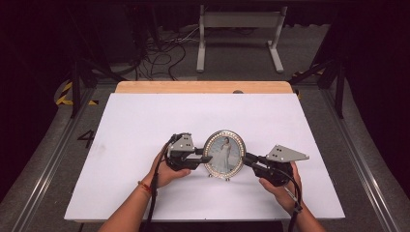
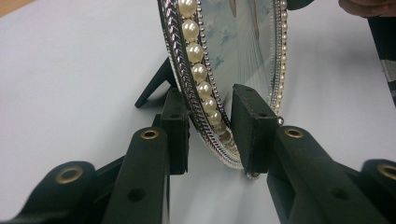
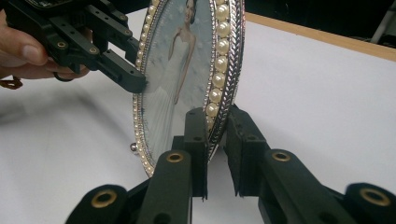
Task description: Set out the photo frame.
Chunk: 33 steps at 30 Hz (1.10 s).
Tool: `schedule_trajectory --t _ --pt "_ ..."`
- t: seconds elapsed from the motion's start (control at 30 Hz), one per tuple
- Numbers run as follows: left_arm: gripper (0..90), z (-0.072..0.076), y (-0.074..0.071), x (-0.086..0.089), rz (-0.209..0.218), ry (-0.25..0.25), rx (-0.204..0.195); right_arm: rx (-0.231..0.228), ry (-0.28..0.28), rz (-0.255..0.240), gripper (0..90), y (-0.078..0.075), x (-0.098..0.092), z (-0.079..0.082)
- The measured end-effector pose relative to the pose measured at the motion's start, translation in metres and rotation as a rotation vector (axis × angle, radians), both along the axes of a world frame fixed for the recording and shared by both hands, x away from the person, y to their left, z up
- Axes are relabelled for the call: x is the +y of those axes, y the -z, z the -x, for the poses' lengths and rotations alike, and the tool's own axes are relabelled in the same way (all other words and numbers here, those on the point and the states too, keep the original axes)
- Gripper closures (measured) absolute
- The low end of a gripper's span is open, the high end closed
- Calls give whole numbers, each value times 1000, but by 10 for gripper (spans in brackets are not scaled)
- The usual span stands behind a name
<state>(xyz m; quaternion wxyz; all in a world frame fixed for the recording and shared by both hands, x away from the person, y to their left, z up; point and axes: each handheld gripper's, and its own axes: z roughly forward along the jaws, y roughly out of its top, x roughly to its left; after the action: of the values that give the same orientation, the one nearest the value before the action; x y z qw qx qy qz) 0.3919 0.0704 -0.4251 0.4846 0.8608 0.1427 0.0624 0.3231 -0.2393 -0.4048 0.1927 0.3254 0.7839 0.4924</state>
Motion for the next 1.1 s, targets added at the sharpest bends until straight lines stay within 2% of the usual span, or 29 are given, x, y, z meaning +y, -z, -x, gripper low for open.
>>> schedule_trajectory --t 0.1,0.33,0.4,0.5,0.63,0.7,0.77,0.87,1.0,1.1 --pt "686 1 -2 2 -12 -9 -5 -8 3 11 790 0 3 -1" --pt "680 4 -2 7 -18 -52 -16 -12 -1 1 790 1 9 -6" --pt "588 6 -3 7 -25 -49 -33 -20 -17 2 794 0 11 -6" --pt "558 7 -6 9 -5 -58 -39 -40 -12 17 794 -1 15 -5" --pt "576 6 -13 13 -3 -73 -50 -29 2 10 752 1 13 -4" --pt "630 5 -19 16 21 -76 -39 -20 -2 13 759 4 12 -2" --pt "649 6 -22 17 11 -77 -43 5 -12 23 765 9 12 0" --pt "672 8 -19 17 -24 -80 -53 5 -10 36 786 10 14 1" --pt "731 9 -10 19 -23 -87 -29 6 -2 34 787 11 14 0" --pt "737 9 -7 22 -22 -84 -11 -2 0 37 784 12 16 0"
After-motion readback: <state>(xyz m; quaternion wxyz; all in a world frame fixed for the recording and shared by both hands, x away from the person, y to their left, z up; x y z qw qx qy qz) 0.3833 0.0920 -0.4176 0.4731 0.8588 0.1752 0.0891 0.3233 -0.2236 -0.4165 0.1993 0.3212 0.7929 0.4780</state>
